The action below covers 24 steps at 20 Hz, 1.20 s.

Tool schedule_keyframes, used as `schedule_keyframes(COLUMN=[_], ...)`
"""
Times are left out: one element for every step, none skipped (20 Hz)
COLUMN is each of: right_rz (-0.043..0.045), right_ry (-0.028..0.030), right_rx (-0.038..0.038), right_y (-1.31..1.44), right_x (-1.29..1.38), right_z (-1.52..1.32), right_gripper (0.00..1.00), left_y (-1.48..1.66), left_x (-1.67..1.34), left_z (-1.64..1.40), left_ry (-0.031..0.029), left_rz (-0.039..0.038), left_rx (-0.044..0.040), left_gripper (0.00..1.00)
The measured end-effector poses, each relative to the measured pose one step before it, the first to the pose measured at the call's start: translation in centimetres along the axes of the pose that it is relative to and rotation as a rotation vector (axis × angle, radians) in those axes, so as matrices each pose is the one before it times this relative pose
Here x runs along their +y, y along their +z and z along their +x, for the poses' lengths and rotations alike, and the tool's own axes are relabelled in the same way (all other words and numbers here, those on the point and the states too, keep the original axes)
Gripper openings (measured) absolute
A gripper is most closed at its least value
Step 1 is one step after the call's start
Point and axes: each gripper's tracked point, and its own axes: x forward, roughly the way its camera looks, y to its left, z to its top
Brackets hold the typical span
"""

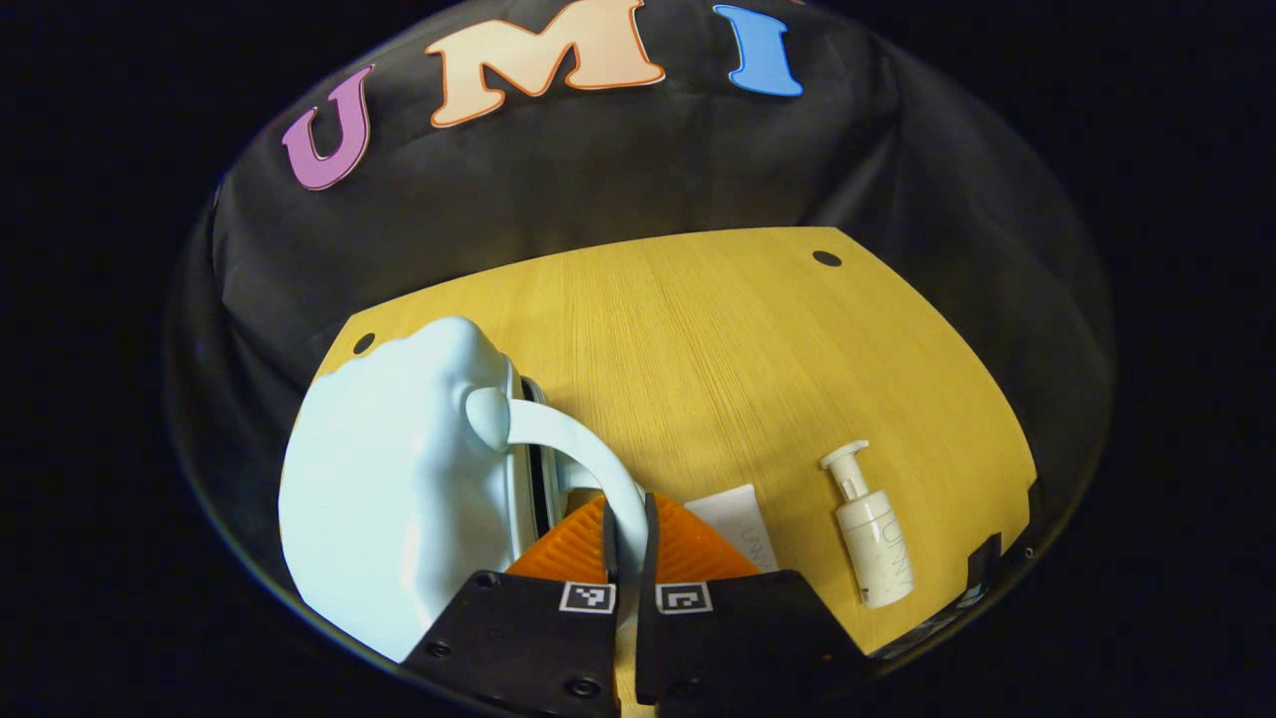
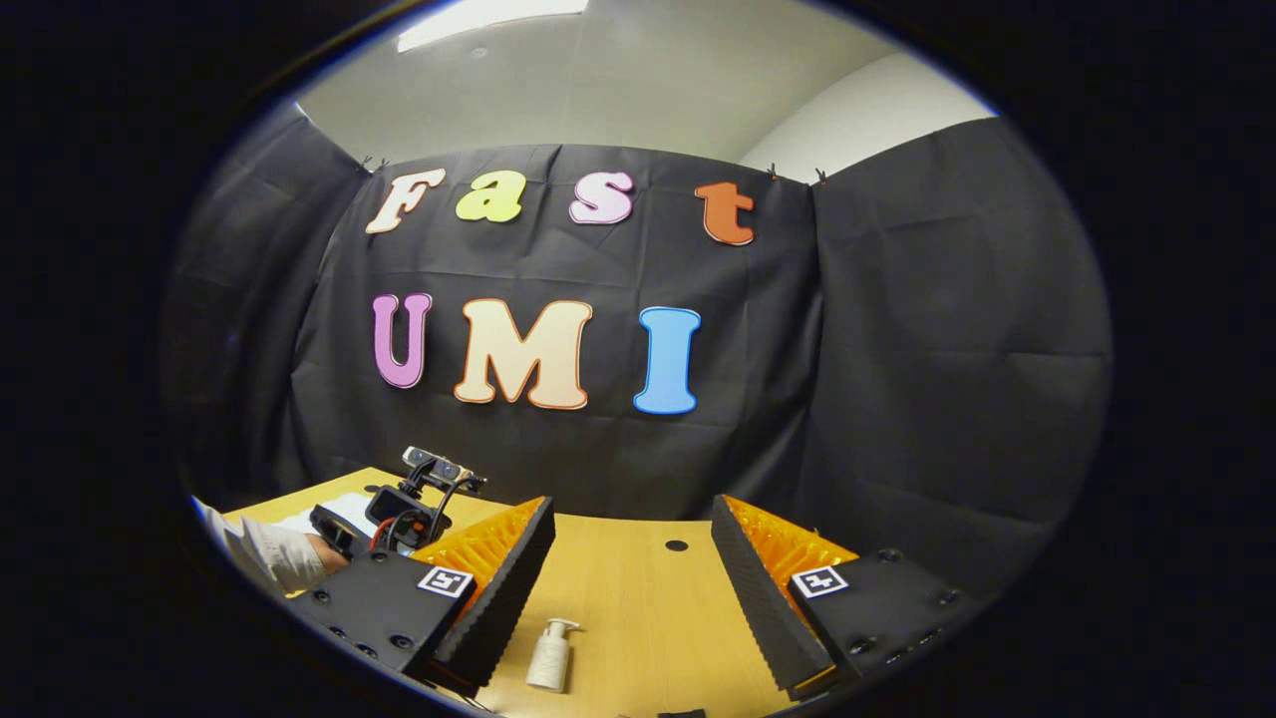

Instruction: First open the suitcase, pack the skin care products into it, and then close the suitcase.

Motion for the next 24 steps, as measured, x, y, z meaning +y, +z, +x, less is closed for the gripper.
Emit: schedule_keyframes(right_rz=[0.00452, -0.00154, -0.00514, -0.00451, -0.00102, 0.00131, 0.00283, 0.00280, -0.00054, -0.00381, -0.00355, -0.00168, -0.00062, 0.00088, 0.00437, 0.00690, 0.00574, 0.00397, 0.00414, 0.00379, 0.00360, 0.00277, 0.00252, 0.00430], right_ry=[0.00486, 0.00261, -0.00165, -0.00300, -0.00414, -0.00446, -0.00502, -0.00371, -0.00404, -0.00718, -0.00454, -0.00115, 0.00157, 0.00128, 0.00196, 0.00540, 0.00692, 0.00733, 0.00671, 0.00630, 0.00574, 0.00540, 0.00416, 0.00438], right_rx=[-0.00109, -0.00208, -0.00347, -0.00220, -0.00091, 0.00075, 0.00165, 0.00311, 0.00215, -0.00213, -0.00567, -0.00481, -0.00083, -0.00124, -0.00317, -0.00263, 0.00024, 0.00148, -0.00079, -0.00206, -0.00323, -0.00274, 0.00014, 0.00018], right_y=[0.012, 0.011, 0.095, 0.088, 0.013, 0.005, -0.025, -0.182, -0.081, 0.089, 0.186, 0.119, -0.003, -0.040, 0.076, -0.071, 0.021, -0.187, -0.073, 0.047, 0.092, 0.026, -0.094, -0.090], right_x=[0.135, 0.080, -0.145, -0.242, -0.190, -0.273, -0.274, -0.183, -0.201, -0.322, -0.221, -0.047, 0.037, 0.088, 0.082, 0.278, 0.325, 0.427, 0.427, 0.357, 0.408, 0.423, 0.360, 0.480], right_z=[0.028, 0.016, -0.032, -0.072, -0.029, -0.081, -0.066, -0.054, -0.026, -0.014, -0.078, -0.054, 0.143, 0.045, 0.136, 0.094, 0.221, 0.224, 0.203, 0.115, 0.134, 0.237, 0.293, 0.221], right_gripper=[0.96, 1.00, 1.00, 1.00, 1.00, 1.00, 1.00, 1.00, 1.00, 1.00, 1.00, 1.00, 1.00, 1.00, 1.00, 1.00, 1.00, 1.00, 1.00, 1.00, 1.00, 1.00, 1.00, 1.00], left_y=[-0.446, -0.647, -0.364, -0.180, 0.077, -0.092, -0.212, -0.297, 0.510, 0.769, 0.665, 0.438, 0.471, 0.829, 1.052, 1.099, 1.238, 0.866, 0.818, 0.911, 0.712, 0.860, 0.963, 1.102], left_x=[-0.282, -0.211, -0.126, -0.121, 0.025, -0.001, 0.034, 0.058, -0.179, -0.191, -0.091, -0.045, -0.082, -0.175, 0.401, 0.557, 0.510, 0.406, 0.416, 0.571, 0.886, 0.970, 1.341, 1.516], left_z=[0.222, 0.309, 0.243, 0.253, 0.165, 0.241, 0.195, 0.043, -0.203, -0.352, -0.719, -0.465, -0.972, -0.760, -1.161, -1.074, -0.833, -1.132, -1.102, -0.961, -1.192, -1.068, -1.390, -1.314], left_ry=[-0.01220, -0.00989, -0.00601, -0.00308, 0.00322, 0.00511, 0.00745, 0.00531, -0.00423, -0.01356, -0.01480, -0.01843, -0.01787, -0.02413, -0.00831, -0.00226, -0.00753, -0.00990, -0.01151, -0.01821, -0.00467, -0.00217, 0.00684, 0.01808], left_rz=[-0.01966, -0.01649, -0.00680, -0.00022, 0.00487, 0.01018, 0.01080, 0.00322, -0.01257, -0.01165, -0.01228, 0.00119, -0.00794, -0.01056, -0.00843, -0.00268, -0.00369, -0.01284, -0.01792, -0.00997, -0.01634, -0.00260, 0.00286, 0.00618], left_rx=[0.01437, 0.01379, 0.00842, 0.00346, -0.00335, -0.00155, 0.00830, 0.01177, -0.02144, -0.02936, -0.02319, 0.00253, -0.00538, -0.00504, -0.01818, -0.02061, -0.02163, -0.01577, -0.01224, -0.01154, -0.01408, -0.01296, -0.02477, -0.02665], left_gripper=[0.00, 0.00, 0.01, 0.01, 0.01, 0.01, 0.01, 0.02, 0.02, 0.02, 0.01, 0.00, 0.00, 0.00, 0.00, 0.00, 0.00, 0.00, 0.00, 0.00, 0.00, 0.00, 0.00, 0.00])
